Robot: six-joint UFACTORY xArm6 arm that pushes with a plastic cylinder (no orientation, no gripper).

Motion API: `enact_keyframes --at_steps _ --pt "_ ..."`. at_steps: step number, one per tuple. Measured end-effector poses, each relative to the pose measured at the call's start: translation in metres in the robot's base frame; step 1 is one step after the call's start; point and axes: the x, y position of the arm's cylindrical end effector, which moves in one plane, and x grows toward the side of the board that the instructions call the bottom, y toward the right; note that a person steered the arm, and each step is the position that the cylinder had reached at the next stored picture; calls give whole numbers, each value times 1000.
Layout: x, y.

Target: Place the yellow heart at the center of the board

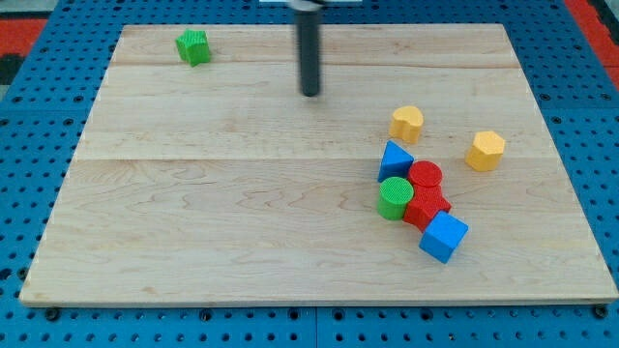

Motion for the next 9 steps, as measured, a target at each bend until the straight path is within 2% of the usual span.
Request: enact_keyframes --at_steps 2,3,4,5,6,7,9 --pt "22 152" --pt "68 128" --pt "45 54" --pt "-19 1" --pt "5 18" --pt "6 48" --pt "6 57"
